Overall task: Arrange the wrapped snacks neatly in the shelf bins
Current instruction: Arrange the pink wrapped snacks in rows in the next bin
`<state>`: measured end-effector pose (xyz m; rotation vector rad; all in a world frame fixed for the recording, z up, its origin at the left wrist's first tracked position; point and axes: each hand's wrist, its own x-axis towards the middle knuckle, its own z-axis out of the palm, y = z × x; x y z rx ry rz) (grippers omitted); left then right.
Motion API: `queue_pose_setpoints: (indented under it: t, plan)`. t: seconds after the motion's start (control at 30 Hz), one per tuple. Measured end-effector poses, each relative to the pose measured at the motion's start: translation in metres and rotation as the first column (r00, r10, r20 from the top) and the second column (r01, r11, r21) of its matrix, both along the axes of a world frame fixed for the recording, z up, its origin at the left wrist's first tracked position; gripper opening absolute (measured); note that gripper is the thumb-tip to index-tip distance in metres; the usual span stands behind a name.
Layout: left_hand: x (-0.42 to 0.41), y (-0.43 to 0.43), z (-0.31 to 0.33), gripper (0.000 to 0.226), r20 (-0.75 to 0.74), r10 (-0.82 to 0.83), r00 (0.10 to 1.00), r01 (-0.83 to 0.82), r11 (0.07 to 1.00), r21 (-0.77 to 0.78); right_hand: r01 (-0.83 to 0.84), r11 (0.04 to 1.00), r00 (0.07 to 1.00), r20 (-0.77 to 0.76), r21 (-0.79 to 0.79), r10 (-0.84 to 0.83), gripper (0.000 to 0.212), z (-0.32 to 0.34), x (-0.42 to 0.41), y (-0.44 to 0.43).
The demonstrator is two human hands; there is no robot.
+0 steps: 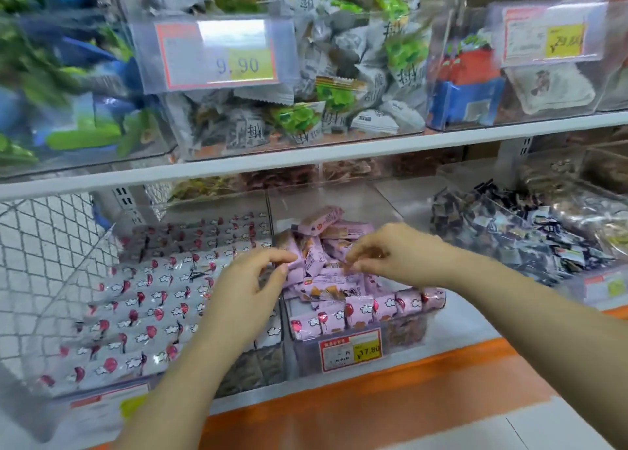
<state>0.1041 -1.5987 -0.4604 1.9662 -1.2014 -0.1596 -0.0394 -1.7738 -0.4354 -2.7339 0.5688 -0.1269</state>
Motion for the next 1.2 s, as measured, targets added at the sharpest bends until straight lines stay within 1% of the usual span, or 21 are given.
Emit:
queue_pose_setpoints:
  t: [0.1, 0.17, 0.23, 0.27, 0.33, 0.4, 0.43, 0.5, 0.57, 0.63, 0.73, 0.8, 0.9, 0.97, 1.03, 1.1, 1.13, 1.2]
  plan:
    - [0.007, -0.001, -0.002, 0.021, -0.035, -0.042, 0.998, 0.042, 0.999, -0.013, -0.105, 0.994, 0.979, -0.179, -0.008, 0.102, 0.021, -0.011, 0.036, -0.011]
    - [0.012, 0.000, -0.002, 0.023, -0.054, -0.072, 0.996, 0.072, 0.997, -0.019, -0.152, 0.988, 0.949, -0.285, -0.034, 0.137, 0.009, -0.020, 0.053, -0.016]
    - [0.015, 0.003, -0.003, 0.026, -0.046, -0.109, 0.993, 0.108, 0.994, -0.023, -0.191, 0.981, 0.913, -0.375, -0.041, 0.162, 0.036, -0.026, 0.065, -0.018]
    - [0.016, 0.004, -0.004, 0.027, -0.043, -0.120, 0.992, 0.118, 0.992, -0.031, -0.185, 0.982, 0.905, -0.395, -0.037, 0.156, 0.039, -0.028, 0.069, -0.019]
    - [0.017, 0.006, -0.006, 0.028, -0.068, -0.125, 0.990, 0.121, 0.991, -0.058, -0.176, 0.981, 0.897, -0.424, -0.087, 0.124, 0.035, -0.030, 0.075, -0.021]
    - [0.018, 0.008, -0.008, 0.028, -0.092, -0.126, 0.988, 0.120, 0.990, -0.073, -0.168, 0.975, 0.891, -0.445, -0.143, 0.088, 0.038, -0.029, 0.078, -0.021]
    - [0.018, 0.008, -0.008, 0.027, -0.095, -0.130, 0.987, 0.123, 0.990, -0.074, -0.158, 0.978, 0.892, -0.445, -0.136, 0.083, 0.035, -0.027, 0.078, -0.021]
    - [0.018, 0.009, -0.007, 0.026, -0.107, -0.141, 0.984, 0.134, 0.989, -0.070, -0.099, 0.995, 0.911, -0.405, -0.028, 0.079, 0.027, -0.017, 0.074, -0.022]
    - [0.018, 0.009, -0.006, 0.024, -0.125, -0.143, 0.982, 0.136, 0.988, -0.069, -0.045, 0.995, 0.937, -0.342, 0.089, 0.073, 0.030, -0.001, 0.063, -0.022]
    - [0.018, 0.009, -0.007, 0.025, -0.134, -0.136, 0.982, 0.126, 0.989, -0.081, -0.021, 0.983, 0.963, -0.260, 0.184, 0.069, 0.027, 0.014, 0.049, -0.019]
    - [0.017, 0.006, -0.007, 0.040, -0.137, -0.134, 0.982, 0.115, 0.984, -0.136, -0.007, 0.934, 0.993, -0.108, 0.358, 0.048, 0.023, 0.026, 0.033, -0.008]
    - [0.015, 0.002, -0.004, 0.049, -0.156, -0.128, 0.979, 0.099, 0.978, -0.184, 0.007, 0.902, 0.999, -0.047, 0.432, 0.014, 0.022, 0.028, 0.025, -0.003]
    - [0.009, -0.003, 0.002, 0.054, -0.254, -0.136, 0.957, 0.070, 0.965, -0.254, 0.000, 0.845, 0.998, 0.054, 0.534, -0.034, 0.024, 0.026, 0.016, 0.001]
    - [0.005, -0.007, 0.006, 0.045, -0.335, -0.156, 0.929, 0.053, 0.953, -0.297, -0.048, 0.813, 0.991, 0.129, 0.580, -0.034, 0.025, 0.024, 0.015, 0.007]
    - [0.006, -0.008, 0.010, 0.038, -0.429, -0.185, 0.884, 0.011, 0.926, -0.377, -0.103, 0.788, 0.981, 0.192, 0.607, -0.019, 0.027, 0.022, 0.020, 0.015]
    - [0.013, -0.006, 0.015, 0.035, -0.473, -0.157, 0.867, -0.059, 0.910, -0.411, -0.109, 0.767, 0.976, 0.216, 0.632, -0.039, 0.028, 0.021, 0.025, 0.014]
    - [0.018, -0.004, 0.018, 0.034, -0.483, -0.137, 0.865, -0.088, 0.906, -0.413, -0.085, 0.771, 0.979, 0.196, 0.631, -0.052, 0.028, 0.021, 0.028, 0.009]
    - [0.028, 0.003, 0.020, 0.028, -0.504, -0.107, 0.857, -0.132, 0.900, -0.415, -0.011, 0.784, 0.997, 0.068, 0.621, -0.040, 0.025, 0.018, 0.036, -0.004]
